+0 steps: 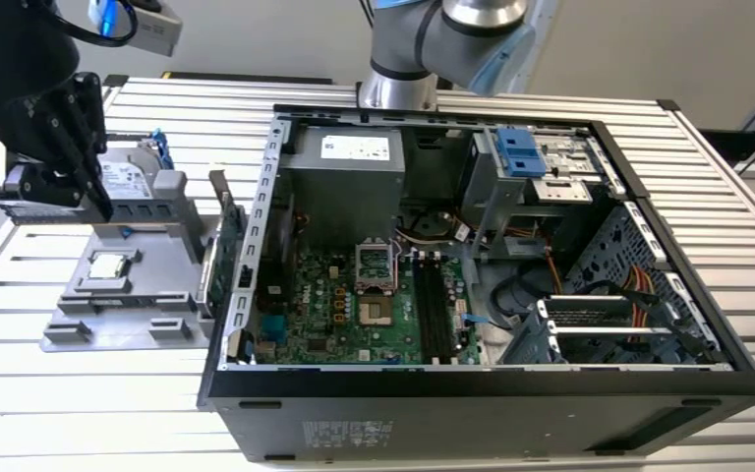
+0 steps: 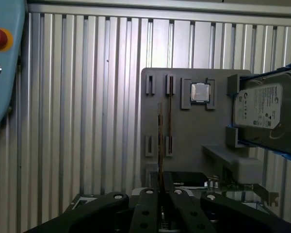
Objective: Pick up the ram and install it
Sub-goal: 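Pick up the ram and move it above insertion slot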
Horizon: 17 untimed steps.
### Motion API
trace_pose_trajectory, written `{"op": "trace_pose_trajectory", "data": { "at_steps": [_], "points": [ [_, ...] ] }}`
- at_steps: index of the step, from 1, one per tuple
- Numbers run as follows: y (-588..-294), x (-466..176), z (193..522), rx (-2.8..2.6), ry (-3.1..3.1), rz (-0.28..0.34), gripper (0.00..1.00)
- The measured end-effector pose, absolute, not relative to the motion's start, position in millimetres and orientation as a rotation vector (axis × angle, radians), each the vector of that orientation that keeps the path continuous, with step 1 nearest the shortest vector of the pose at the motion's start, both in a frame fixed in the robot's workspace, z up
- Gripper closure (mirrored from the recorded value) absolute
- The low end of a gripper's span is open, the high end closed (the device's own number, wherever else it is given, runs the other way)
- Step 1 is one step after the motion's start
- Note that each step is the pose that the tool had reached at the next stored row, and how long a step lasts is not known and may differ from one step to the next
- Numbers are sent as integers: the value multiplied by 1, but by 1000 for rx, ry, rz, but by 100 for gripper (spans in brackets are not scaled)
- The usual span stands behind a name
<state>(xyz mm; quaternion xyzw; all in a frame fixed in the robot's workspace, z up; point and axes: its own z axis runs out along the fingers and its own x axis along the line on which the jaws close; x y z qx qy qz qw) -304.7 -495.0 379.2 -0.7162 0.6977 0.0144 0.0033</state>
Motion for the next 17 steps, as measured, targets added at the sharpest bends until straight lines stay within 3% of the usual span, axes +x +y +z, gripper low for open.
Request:
{"op": "trace_pose_trajectory", "data": {
  "at_steps": [17],
  "points": [
    [-495,-282,379,-2245,2187,45,100]
  ]
}}
